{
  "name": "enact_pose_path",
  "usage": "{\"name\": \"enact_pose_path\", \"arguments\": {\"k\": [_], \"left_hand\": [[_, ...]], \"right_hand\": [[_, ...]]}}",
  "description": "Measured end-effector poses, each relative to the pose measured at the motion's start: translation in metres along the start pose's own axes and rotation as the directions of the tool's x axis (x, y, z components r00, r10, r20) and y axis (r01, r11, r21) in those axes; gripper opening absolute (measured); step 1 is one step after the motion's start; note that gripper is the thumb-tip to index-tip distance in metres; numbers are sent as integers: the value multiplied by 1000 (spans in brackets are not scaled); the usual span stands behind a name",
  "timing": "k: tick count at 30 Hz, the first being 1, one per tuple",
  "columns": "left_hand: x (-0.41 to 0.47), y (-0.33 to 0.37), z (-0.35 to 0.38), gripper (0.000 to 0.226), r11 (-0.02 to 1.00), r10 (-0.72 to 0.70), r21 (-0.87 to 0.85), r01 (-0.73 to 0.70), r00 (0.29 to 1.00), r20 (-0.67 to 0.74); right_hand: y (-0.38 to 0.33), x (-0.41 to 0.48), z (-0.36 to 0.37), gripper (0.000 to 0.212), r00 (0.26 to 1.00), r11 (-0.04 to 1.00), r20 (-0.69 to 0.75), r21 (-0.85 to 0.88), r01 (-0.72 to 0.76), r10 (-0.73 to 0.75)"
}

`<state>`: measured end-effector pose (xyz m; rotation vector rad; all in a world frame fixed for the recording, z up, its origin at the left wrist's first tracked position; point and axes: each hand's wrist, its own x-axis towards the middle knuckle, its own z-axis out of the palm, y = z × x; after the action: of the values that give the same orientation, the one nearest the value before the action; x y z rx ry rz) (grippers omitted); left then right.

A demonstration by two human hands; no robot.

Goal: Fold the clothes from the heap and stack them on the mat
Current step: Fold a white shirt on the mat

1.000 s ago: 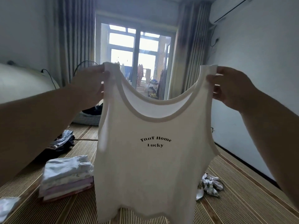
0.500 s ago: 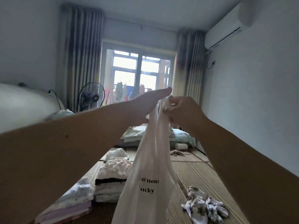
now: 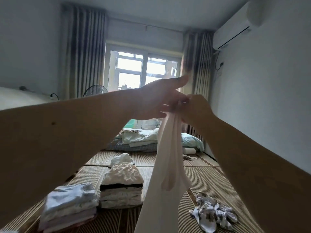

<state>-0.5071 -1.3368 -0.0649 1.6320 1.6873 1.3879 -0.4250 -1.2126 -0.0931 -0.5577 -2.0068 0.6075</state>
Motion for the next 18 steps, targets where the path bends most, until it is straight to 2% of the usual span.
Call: {"name": "enact_pose_path", "arguments": {"k": [2, 3, 5, 7, 9, 12, 15, 18], "left_hand": [[-9, -9, -6, 54, 997, 56, -58, -55, 998, 22], [-15, -16, -8, 48, 990, 103, -90, -106, 994, -41], [-18, -35, -11, 44, 982, 182, -15, -189, 963, -199], [-19, -57, -9, 56, 988, 146, 88, -128, 963, -227], [-19, -81, -1, 74, 996, 30, 82, -22, 994, -103], [-13, -113, 19, 74, 997, -74, -21, 75, 996, 52], [-4, -129, 39, 43, 992, -68, -93, 80, 990, 124], [3, -133, 50, 18, 987, -121, -88, 137, 980, 157]], "right_hand": [[6, 0, -4, 23, 1000, 980, 7, 201, -7, 6], [9, -2, -6, 26, 1000, 951, 3, 307, -27, 28], [10, -3, -12, 27, 997, 919, 15, 387, -80, 81], [10, -1, -21, 18, 996, 906, 56, 414, -91, 74], [9, 2, -31, 16, 992, 834, 121, 543, -96, 36], [12, 9, -43, 16, 992, 857, 127, 511, -71, 7], [17, 12, -53, 39, 969, 804, 221, 593, -44, -110], [22, 14, -59, 33, 976, 774, 213, 626, -96, -52]]}}
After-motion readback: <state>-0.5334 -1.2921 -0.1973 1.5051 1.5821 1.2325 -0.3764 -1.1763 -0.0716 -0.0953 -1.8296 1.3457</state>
